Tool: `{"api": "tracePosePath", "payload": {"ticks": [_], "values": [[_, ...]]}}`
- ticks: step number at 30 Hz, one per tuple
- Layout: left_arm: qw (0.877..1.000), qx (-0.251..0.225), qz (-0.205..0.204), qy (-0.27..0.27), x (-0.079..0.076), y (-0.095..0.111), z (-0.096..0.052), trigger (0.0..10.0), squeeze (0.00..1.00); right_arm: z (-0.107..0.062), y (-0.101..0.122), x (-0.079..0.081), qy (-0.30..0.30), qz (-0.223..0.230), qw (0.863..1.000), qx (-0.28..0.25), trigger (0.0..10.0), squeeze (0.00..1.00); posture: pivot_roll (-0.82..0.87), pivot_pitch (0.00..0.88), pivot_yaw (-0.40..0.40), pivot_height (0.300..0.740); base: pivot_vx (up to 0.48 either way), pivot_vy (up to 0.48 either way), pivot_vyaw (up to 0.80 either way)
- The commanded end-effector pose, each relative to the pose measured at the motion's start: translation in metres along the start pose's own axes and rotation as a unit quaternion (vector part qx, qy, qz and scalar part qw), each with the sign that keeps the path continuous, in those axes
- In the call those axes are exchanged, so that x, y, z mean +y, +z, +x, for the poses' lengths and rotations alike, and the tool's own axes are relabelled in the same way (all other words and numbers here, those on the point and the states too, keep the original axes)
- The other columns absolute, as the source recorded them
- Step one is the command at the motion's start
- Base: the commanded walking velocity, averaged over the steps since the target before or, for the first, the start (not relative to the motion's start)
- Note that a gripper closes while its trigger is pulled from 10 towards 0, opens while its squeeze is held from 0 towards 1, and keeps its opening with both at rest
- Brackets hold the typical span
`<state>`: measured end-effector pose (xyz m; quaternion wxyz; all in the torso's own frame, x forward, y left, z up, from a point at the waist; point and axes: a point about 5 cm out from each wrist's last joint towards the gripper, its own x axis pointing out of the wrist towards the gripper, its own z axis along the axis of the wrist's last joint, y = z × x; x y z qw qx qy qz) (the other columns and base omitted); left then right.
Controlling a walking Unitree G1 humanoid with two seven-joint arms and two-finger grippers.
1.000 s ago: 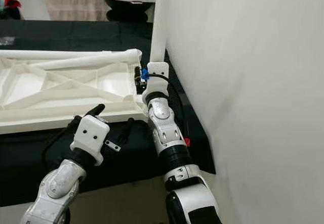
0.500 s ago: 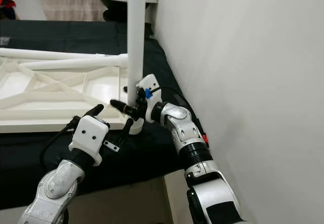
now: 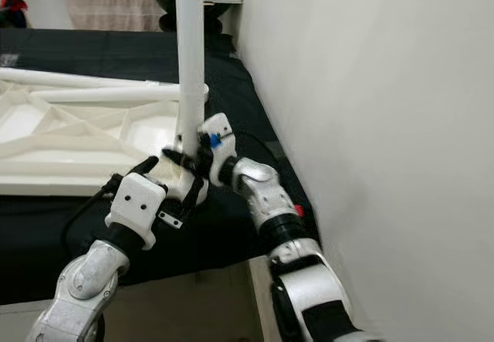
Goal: Building children table
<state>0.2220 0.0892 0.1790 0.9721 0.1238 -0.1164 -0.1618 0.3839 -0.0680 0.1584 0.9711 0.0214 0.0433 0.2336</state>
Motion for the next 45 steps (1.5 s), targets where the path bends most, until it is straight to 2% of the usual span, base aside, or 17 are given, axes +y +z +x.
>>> {"api": "tracePosePath", "payload": {"ticks": [1,2,7,11,12,13,14,18,19,23,24,27,28,32,38,39,45], "values": [[1.000,0.006,0.003,-0.002,-0.001,-0.003,-0.001,10.0,0.00,-0.013,-0.009,-0.042,-0.186,0.012,0.982,0.023,0.0,0.00,0.08,0.019,-0.114,0.740,0.000,0.000,0.00],[1.000,0.006,0.003,-0.002,-0.001,-0.003,-0.001,10.0,0.00,-0.013,-0.009,-0.042,-0.186,0.012,0.982,0.023,0.0,0.00,0.08,0.019,-0.114,0.740,0.000,0.000,0.00],[1.000,0.008,0.004,-0.001,-0.001,-0.004,-0.001,10.0,0.00,-0.033,-0.009,-0.062,-0.361,0.018,0.932,0.009,0.0,0.00,0.08,0.020,-0.115,0.740,0.000,0.000,0.00],[1.000,0.008,0.005,-0.001,-0.001,-0.004,-0.001,10.0,0.00,-0.035,-0.010,-0.057,-0.378,0.027,0.925,0.009,0.0,0.00,0.08,0.020,-0.115,0.740,0.000,0.000,0.00],[1.000,0.008,0.005,-0.001,-0.001,-0.004,-0.001,10.0,0.00,-0.035,-0.011,-0.055,-0.378,0.033,0.925,0.012,10.0,0.00,0.08,0.020,-0.115,0.740,0.000,0.000,0.00],[1.000,0.008,0.005,-0.001,-0.001,-0.004,-0.001,10.0,0.00,-0.035,-0.011,-0.055,-0.378,0.033,0.925,0.012,10.0,0.00,0.08,0.020,-0.115,0.740,0.000,0.000,0.00],[1.000,0.009,0.005,-0.001,-0.001,-0.004,-0.001,10.0,0.00,-0.025,-0.004,-0.041,-0.348,0.034,0.937,-0.009,10.0,0.00,0.08,0.022,-0.115,0.740,0.000,0.000,0.00],[1.000,0.009,0.005,-0.002,-0.001,-0.005,-0.001,10.0,0.00,-0.018,0.001,-0.032,-0.313,0.033,0.949,-0.026,10.0,0.00,0.08,0.024,-0.115,0.740,0.000,0.000,0.00],[1.000,0.009,0.005,-0.002,-0.001,-0.005,-0.001,10.0,0.00,-0.012,0.006,-0.023,-0.255,0.038,0.965,-0.049,10.0,1.00,0.08,0.024,-0.115,0.740,0.000,0.000,0.00],[1.000,0.008,0.004,-0.002,-0.001,-0.005,-0.001,10.0,0.00,-0.007,0.014,-0.011,-0.149,0.022,0.985,-0.080,10.0,1.00,0.08,0.026,-0.116,0.740,0.000,0.000,0.00],[1.000,0.008,0.006,0.001,0.000,-0.005,-0.001,10.0,0.00,-0.005,0.013,-0.007,-0.098,0.030,0.992,-0.071,10.0,0.00,0.08,0.026,-0.114,0.740,0.000,0.000,0.00],[1.000,0.007,0.007,0.006,0.001,-0.004,-0.001,10.0,0.00,-0.005,0.010,-0.004,-0.033,0.024,0.998,-0.050,10.0,0.00,0.08,0.027,-0.115,0.740,0.000,0.000,0.00],[1.000,0.006,0.009,0.010,0.003,-0.004,-0.001,10.0,0.00,-0.007,0.006,-0.005,0.051,-0.006,0.998,-0.019,10.0,0.00,0.08,0.028,-0.115,0.740,0.000,0.000,0.00],[1.000,0.007,0.009,0.006,0.002,-0.004,-0.001,10.0,0.00,-0.013,0.005,-0.022,0.108,-0.047,0.993,0.018,10.0,0.00,0.08,0.030,-0.117,0.740,0.000,0.000,0.00],[1.000,0.007,0.009,0.004,0.001,-0.004,-0.001,10.0,0.00,-0.017,0.008,-0.035,0.130,-0.026,0.991,0.026,10.0,0.00,0.08,0.029,-0.117,0.740,0.000,0.000,0.00],[1.000,0.006,0.009,0.003,0.001,-0.004,-0.001,10.0,0.00,-0.023,0.010,-0.043,0.178,0.012,0.984,0.029,10.0,0.00,0.09,0.027,-0.118,0.740,0.000,0.000,0.00],[1.000,0.006,0.009,0.002,0.000,-0.004,-0.001,10.0,0.00,-0.029,0.005,-0.047,0.213,0.029,0.976,0.030,10.0,0.00,0.09,0.026,-0.118,0.740,0.000,0.000,0.00]]}}
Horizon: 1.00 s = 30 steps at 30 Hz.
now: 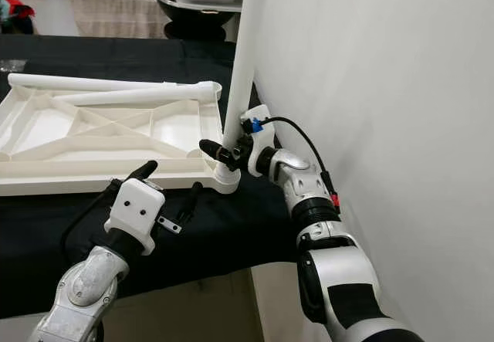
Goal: Building children table
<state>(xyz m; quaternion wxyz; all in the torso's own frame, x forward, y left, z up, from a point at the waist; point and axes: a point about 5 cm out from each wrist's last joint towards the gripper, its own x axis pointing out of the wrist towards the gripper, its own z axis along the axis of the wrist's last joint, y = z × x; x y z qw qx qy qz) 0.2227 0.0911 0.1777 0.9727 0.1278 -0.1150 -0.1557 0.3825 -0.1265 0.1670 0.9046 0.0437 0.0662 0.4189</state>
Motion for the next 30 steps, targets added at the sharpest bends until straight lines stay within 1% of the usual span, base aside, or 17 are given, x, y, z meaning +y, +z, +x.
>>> {"api": "tracePosePath", "payload": {"ticks": [1,6,7,9,11,12,13,14,15,17,20,22,26,27,28,29,30], "values": [[1.000,0.003,0.005,-0.004,-0.002,-0.002,-0.001,10.0,0.00,0.001,-0.008,0.002,0.013,0.019,1.000,0.004,0.0,0.00,0.09,0.026,-0.119,0.740,0.000,0.000,0.00],[1.000,0.003,0.006,-0.004,-0.002,-0.002,-0.001,10.0,0.00,0.002,-0.010,0.005,0.027,0.029,0.999,-0.004,0.0,0.00,0.09,0.026,-0.119,0.740,0.000,0.000,0.00],[1.000,0.002,0.006,-0.002,-0.001,-0.002,-0.001,10.0,0.00,0.007,-0.011,-0.002,-0.087,0.002,0.996,-0.008,0.0,0.00,0.09,0.025,-0.119,0.740,0.000,0.000,0.00],[1.000,0.002,0.006,-0.002,-0.001,-0.002,-0.001,10.0,0.00,0.007,-0.011,-0.002,-0.087,0.002,0.996,-0.008,0.0,0.00,0.09,0.025,-0.119,0.740,0.000,0.000,0.00],[1.000,0.002,0.007,-0.003,-0.001,-0.002,-0.001,10.0,0.00,0.006,-0.011,-0.015,-0.249,-0.018,0.968,-0.009,0.0,0.00,0.08,0.023,-0.118,0.740,0.000,0.000,0.00],[1.000,0.002,0.007,-0.003,-0.001,-0.002,-0.001,10.0,0.00,0.006,-0.011,-0.015,-0.249,-0.018,0.968,-0.009,0.0,0.00,0.08,0.023,-0.118,0.740,0.000,0.000,0.00],[1.000,0.002,0.006,-0.004,-0.002,-0.002,0.000,10.0,0.00,0.002,-0.012,-0.022,-0.323,-0.018,0.946,-0.004,0.0,0.00,0.08,0.020,-0.118,0.740,0.000,0.000,0.00],[1.000,0.002,0.006,-0.004,-0.002,-0.002,0.000,10.0,0.00,0.002,-0.012,-0.022,-0.323,-0.018,0.946,-0.004,0.0,0.00,0.08,0.020,-0.118,0.740,0.000,0.000,0.00],[1.000,0.001,0.007,-0.006,-0.003,-0.002,0.000,10.0,0.00,-0.006,-0.015,-0.029,-0.391,-0.026,0.920,0.005,0.0,0.00,0.08,0.019,-0.115,0.740,0.000,0.000,0.00],[1.000,0.001,0.007,-0.006,-0.003,-0.002,0.000,10.0,0.00,-0.006,-0.015,-0.029,-0.391,-0.026,0.920,0.005,0.0,0.00,0.08,0.019,-0.115,0.740,0.000,0.000,0.00],[1.000,0.000,0.006,-0.006,-0.002,-0.001,0.001,10.0,0.00,-0.028,-0.023,-0.039,-0.555,-0.029,0.831,0.023,0.0,0.00,0.08,0.020,-0.116,0.740,0.000,0.000,0.00],[1.000,-0.001,0.007,-0.006,-0.002,-0.001,0.001,10.0,0.00,-0.029,-0.024,-0.037,-0.571,-0.022,0.821,0.022,0.0,0.00,0.08,0.020,-0.116,0.740,0.000,0.000,0.00],[1.000,0.000,0.007,-0.005,-0.002,-0.001,0.000,10.0,0.00,-0.025,-0.023,-0.033,-0.572,-0.018,0.820,0.018,0.0,0.00,0.08,0.016,-0.117,0.740,0.000,0.000,0.00],[1.000,-0.001,0.008,-0.006,-0.002,-0.001,0.000,10.0,0.00,-0.017,-0.022,-0.027,-0.554,-0.011,0.832,0.012,10.0,0.00,0.08,0.015,-0.115,0.740,0.000,0.000,0.00],[1.000,-0.001,0.008,-0.006,-0.002,-0.001,0.000,10.0,0.00,-0.017,-0.022,-0.027,-0.554,-0.011,0.832,0.012,10.0,0.00,0.08,0.015,-0.115,0.740,0.000,0.000,0.00],[1.000,-0.001,0.008,-0.008,-0.003,-0.001,0.000,10.0,0.00,-0.003,-0.018,-0.017,-0.521,-0.004,0.854,-0.005,10.0,0.00,0.08,0.015,-0.115,0.740,0.000,0.000,0.00],[1.000,-0.001,0.008,-0.008,-0.003,-0.001,0.000,10.0,0.00,-0.003,-0.018,-0.017,-0.521,-0.004,0.854,-0.005,10.0,0.00,0.08,0.015,-0.115,0.740,0.000,0.000,0.00]]}}
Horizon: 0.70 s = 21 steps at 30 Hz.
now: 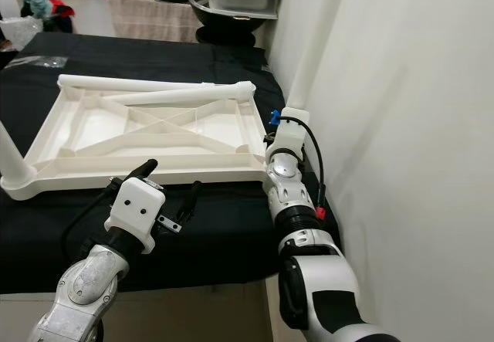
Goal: Building children table
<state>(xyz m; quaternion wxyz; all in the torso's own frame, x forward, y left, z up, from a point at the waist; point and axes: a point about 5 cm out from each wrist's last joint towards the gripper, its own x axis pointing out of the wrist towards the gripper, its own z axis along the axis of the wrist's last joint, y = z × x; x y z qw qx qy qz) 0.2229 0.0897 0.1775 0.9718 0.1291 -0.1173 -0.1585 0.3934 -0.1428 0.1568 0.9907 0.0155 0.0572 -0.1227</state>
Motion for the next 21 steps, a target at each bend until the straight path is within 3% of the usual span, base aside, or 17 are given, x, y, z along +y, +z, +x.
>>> {"api": "tracePosePath", "payload": {"ticks": [1,3,5,6,7,9,13,14,15,16,18,19,21], "values": [[1.000,0.001,0.006,-0.005,-0.002,-0.001,0.000,10.0,0.00,-0.005,-0.007,0.015,0.057,-0.002,0.998,-0.003,10.0,1.00,0.08,0.018,-0.117,0.740,0.000,0.000,0.00],[1.000,0.001,0.006,-0.005,-0.002,-0.001,0.000,10.0,0.00,-0.005,-0.007,0.015,0.057,-0.002,0.998,-0.003,10.0,1.00,0.08,0.018,-0.117,0.740,0.000,0.000,0.00],[1.000,0.001,0.006,-0.004,-0.002,-0.001,0.001,10.0,0.00,-0.006,-0.001,0.026,0.139,0.029,0.989,-0.029,10.0,0.94,0.08,0.023,-0.118,0.740,0.000,0.000,0.00],[1.000,0.001,0.006,-0.004,-0.002,-0.001,0.001,10.0,0.00,-0.006,-0.001,0.026,0.139,0.029,0.989,-0.029,10.0,0.94,0.08,0.023,-0.118,0.740,0.000,0.000,0.00],[1.000,0.001,0.006,-0.003,-0.001,-0.001,0.001,10.0,0.00,-0.005,0.003,0.026,0.177,0.040,0.983,-0.037,10.0,0.00,0.08,0.025,-0.119,0.740,0.000,0.000,0.00],[1.000,0.002,0.006,-0.002,0.000,-0.001,0.001,10.0,0.00,-0.003,0.006,0.023,0.238,0.047,0.969,-0.036,10.0,0.00,0.08,0.025,-0.119,0.740,0.000,0.000,0.00],[1.000,0.002,0.006,-0.001,0.000,-0.001,0.001,10.0,0.00,-0.002,0.007,0.019,0.285,0.062,0.956,-0.025,10.0,0.00,0.08,0.025,-0.119,0.740,0.000,0.000,0.00],[1.000,0.001,0.007,-0.001,0.000,-0.001,0.001,10.0,0.00,-0.002,0.009,0.016,0.329,0.081,0.941,-0.016,10.0,0.00,0.08,0.025,-0.119,0.740,0.000,0.000,0.00],[1.000,0.001,0.007,-0.001,0.000,-0.001,0.001,10.0,0.00,-0.002,0.009,0.016,0.329,0.081,0.941,-0.016,10.0,0.00,0.08,0.025,-0.119,0.740,0.000,0.000,0.00],[1.000,0.000,0.008,-0.002,0.000,-0.001,0.001,10.0,0.00,-0.006,0.016,0.010,0.424,0.087,0.902,-0.013,10.0,0.00,0.08,0.026,-0.119,0.740,0.000,0.000,0.00],[1.000,0.000,0.008,-0.002,0.000,-0.001,0.001,10.0,0.00,-0.006,0.016,0.010,0.424,0.087,0.902,-0.013,10.0,0.00,0.08,0.026,-0.119,0.740,0.000,0.000,0.00],[1.000,0.000,0.007,-0.001,0.000,-0.001,0.001,10.0,0.00,-0.008,0.018,0.009,0.464,0.090,0.881,-0.011,10.0,0.00,0.08,0.023,-0.121,0.740,0.000,0.000,0.00],[1.000,0.000,0.007,-0.001,0.000,-0.001,0.001,10.0,0.00,-0.008,0.018,0.009,0.464,0.090,0.881,-0.011,10.0,0.00,0.08,0.023,-0.121,0.740,0.000,0.000,0.00]]}}
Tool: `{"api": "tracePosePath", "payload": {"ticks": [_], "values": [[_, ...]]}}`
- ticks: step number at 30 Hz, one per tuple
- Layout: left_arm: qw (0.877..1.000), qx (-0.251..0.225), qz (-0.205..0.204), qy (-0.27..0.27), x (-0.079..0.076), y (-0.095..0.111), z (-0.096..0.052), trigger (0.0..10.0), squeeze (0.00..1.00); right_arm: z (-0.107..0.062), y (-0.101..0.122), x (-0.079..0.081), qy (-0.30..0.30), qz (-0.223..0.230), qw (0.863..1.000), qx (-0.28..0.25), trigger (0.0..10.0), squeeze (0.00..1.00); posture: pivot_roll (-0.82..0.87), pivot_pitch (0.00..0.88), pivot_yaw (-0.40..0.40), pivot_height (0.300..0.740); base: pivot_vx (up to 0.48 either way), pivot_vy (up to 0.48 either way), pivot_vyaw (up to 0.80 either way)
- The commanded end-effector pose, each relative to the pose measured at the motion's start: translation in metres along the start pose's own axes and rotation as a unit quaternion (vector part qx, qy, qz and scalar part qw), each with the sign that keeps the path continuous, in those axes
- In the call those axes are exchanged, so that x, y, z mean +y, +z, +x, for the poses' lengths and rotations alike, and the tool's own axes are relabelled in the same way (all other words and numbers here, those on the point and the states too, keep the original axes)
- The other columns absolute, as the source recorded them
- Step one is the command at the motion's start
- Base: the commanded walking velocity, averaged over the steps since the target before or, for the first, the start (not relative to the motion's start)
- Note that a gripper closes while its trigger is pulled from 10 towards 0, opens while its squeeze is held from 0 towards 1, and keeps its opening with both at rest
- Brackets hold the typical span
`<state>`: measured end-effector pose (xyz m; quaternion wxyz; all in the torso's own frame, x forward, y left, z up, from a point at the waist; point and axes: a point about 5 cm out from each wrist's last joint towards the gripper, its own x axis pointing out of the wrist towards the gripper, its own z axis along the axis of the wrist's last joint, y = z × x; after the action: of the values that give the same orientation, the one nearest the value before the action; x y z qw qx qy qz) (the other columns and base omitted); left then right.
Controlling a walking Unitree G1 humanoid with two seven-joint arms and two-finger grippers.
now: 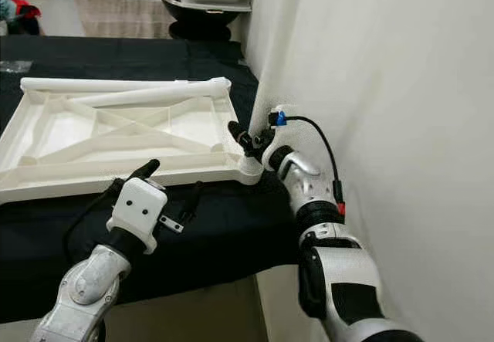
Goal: Building children table
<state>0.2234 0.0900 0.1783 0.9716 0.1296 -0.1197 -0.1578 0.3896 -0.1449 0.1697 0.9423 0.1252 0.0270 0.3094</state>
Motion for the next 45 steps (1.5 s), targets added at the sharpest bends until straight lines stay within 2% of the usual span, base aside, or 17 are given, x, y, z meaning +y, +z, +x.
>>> {"api": "tracePosePath", "payload": {"ticks": [1,9,10,13,23,27,29,30,31,32,34,36,37,38,41,42,45], "values": [[1.000,0.002,0.005,-0.002,-0.001,-0.002,0.001,10.0,0.00,0.003,0.003,0.015,0.100,-0.005,0.995,0.012,10.0,0.00,0.08,0.017,-0.127,0.740,0.000,0.000,0.00],[1.000,-0.001,0.004,-0.002,-0.004,-0.001,0.002,10.0,0.00,-0.001,-0.002,0.026,0.230,-0.068,0.969,0.055,10.0,0.00,0.08,0.007,-0.130,0.740,0.000,0.000,0.00],[1.000,-0.001,0.004,-0.002,-0.003,-0.001,0.002,10.0,0.00,0.003,-0.005,0.029,0.217,-0.079,0.971,0.053,0.9,0.00,0.08,0.006,-0.131,0.740,0.000,0.000,0.00],[1.000,-0.001,0.004,-0.001,-0.003,-0.001,0.002,10.0,0.00,0.009,-0.007,0.030,0.186,-0.088,0.977,0.049,0.0,0.00,0.09,0.009,-0.130,0.740,0.000,0.000,0.00],[1.000,0.001,0.006,0.000,-0.002,-0.002,0.001,10.0,0.00,0.018,-0.004,0.022,0.043,-0.086,0.995,0.015,0.0,0.00,0.08,0.012,-0.125,0.740,0.000,0.000,0.00],[1.000,0.002,0.007,-0.001,-0.002,-0.002,0.002,10.0,0.00,0.017,-0.001,0.004,-0.115,-0.090,0.989,0.012,0.0,0.00,0.08,0.013,-0.124,0.740,0.000,0.000,0.00],[1.000,0.001,0.006,-0.002,-0.002,-0.002,0.002,10.0,0.00,0.009,-0.001,-0.011,-0.235,-0.078,0.969,0.012,0.0,0.00,0.07,0.014,-0.120,0.740,0.000,0.000,0.00],[1.000,0.002,0.005,-0.003,-0.003,-0.002,0.002,10.0,0.00,-0.003,-0.003,-0.025,-0.345,-0.073,0.936,0.009,0.0,0.00,0.08,0.014,-0.121,0.740,0.000,0.000,0.00],[1.000,0.002,0.005,-0.003,-0.003,-0.002,0.002,10.0,0.00,-0.003,-0.003,-0.025,-0.345,-0.073,0.936,0.009,0.0,0.00,0.08,0.014,-0.121,0.740,0.000,0.000,0.00],[1.000,0.002,0.006,-0.005,-0.003,-0.003,0.002,10.0,0.00,-0.013,-0.004,-0.032,-0.425,-0.071,0.902,-0.004,0.0,0.00,0.07,0.017,-0.119,0.740,0.000,0.000,0.00],[1.000,0.002,0.005,-0.006,-0.003,-0.003,0.002,10.0,0.00,-0.018,-0.006,-0.033,-0.470,-0.066,0.880,-0.015,0.0,0.00,0.07,0.020,-0.116,0.740,0.000,0.000,0.00],[1.000,0.003,0.006,-0.006,-0.003,-0.003,0.002,10.0,0.00,-0.018,-0.006,-0.030,-0.483,-0.063,0.873,-0.026,0.0,0.00,0.07,0.021,-0.118,0.740,0.000,0.000,0.00],[1.000,0.003,0.006,-0.007,-0.003,-0.003,0.002,10.0,0.00,-0.012,-0.007,-0.023,-0.469,-0.045,0.881,-0.029,3.2,0.00,0.07,0.022,-0.115,0.740,0.000,0.000,0.00],[1.000,0.003,0.006,-0.008,-0.004,-0.003,0.002,10.0,0.00,0.000,-0.008,-0.012,-0.418,-0.034,0.907,-0.030,10.0,0.00,0.07,0.023,-0.116,0.740,0.000,0.000,0.00],[1.000,0.004,0.006,-0.008,-0.004,-0.003,0.002,10.0,0.00,0.015,-0.009,0.003,-0.345,-0.025,0.938,-0.029,10.0,0.00,0.07,0.024,-0.115,0.740,0.000,0.000,0.00],[1.000,0.004,0.006,-0.008,-0.004,-0.003,0.002,10.0,0.00,0.017,-0.008,0.006,-0.326,-0.031,0.944,-0.035,10.0,1.00,0.07,0.024,-0.116,0.740,0.000,0.000,0.00],[1.000,0.004,0.006,-0.007,-0.003,-0.003,0.002,10.0,0.00,0.016,-0.007,0.005,-0.311,-0.038,0.949,-0.040,10.0,1.00,0.07,0.025,-0.115,0.740,0.000,0.000,0.00]]}}
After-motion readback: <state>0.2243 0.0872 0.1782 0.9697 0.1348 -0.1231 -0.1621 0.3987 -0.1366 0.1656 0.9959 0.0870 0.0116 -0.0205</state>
